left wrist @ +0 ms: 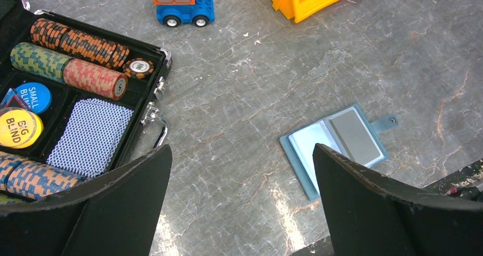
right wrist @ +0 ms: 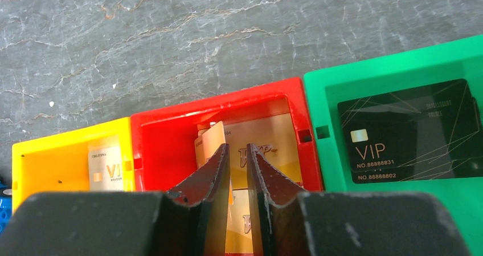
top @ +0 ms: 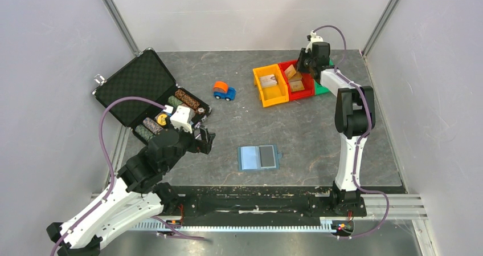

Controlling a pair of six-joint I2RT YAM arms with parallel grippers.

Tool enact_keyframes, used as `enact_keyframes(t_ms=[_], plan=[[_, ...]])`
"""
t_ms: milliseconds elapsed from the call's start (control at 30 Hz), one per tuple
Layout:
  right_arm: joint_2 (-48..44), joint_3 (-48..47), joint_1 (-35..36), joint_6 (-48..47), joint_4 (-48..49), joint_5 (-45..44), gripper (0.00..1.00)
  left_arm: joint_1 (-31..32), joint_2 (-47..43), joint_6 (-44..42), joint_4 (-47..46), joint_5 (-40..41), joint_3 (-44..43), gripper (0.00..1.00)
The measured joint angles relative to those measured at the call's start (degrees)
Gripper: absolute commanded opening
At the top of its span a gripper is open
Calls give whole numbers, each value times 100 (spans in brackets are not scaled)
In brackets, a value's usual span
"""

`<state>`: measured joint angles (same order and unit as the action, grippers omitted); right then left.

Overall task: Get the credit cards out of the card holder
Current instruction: Place the credit card in the storage box.

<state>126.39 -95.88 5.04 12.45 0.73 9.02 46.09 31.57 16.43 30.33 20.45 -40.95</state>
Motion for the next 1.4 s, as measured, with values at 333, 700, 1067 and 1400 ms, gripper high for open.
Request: enact_keyframes(t_ms=[333, 700, 1067, 1400], plan=[[11, -227, 0, -225, -101, -136, 22, 0, 31, 0, -2, -2, 0, 100], [11, -236, 0, -313, -175, 149, 24, 0, 31, 0, -2, -9, 0, 100], [24, -236, 11, -415, -358, 431, 25, 0, 31, 0, -2, -70, 0, 100], [188, -236, 11, -511, -433, 444, 13, 0, 85, 0, -7, -105, 0, 100]])
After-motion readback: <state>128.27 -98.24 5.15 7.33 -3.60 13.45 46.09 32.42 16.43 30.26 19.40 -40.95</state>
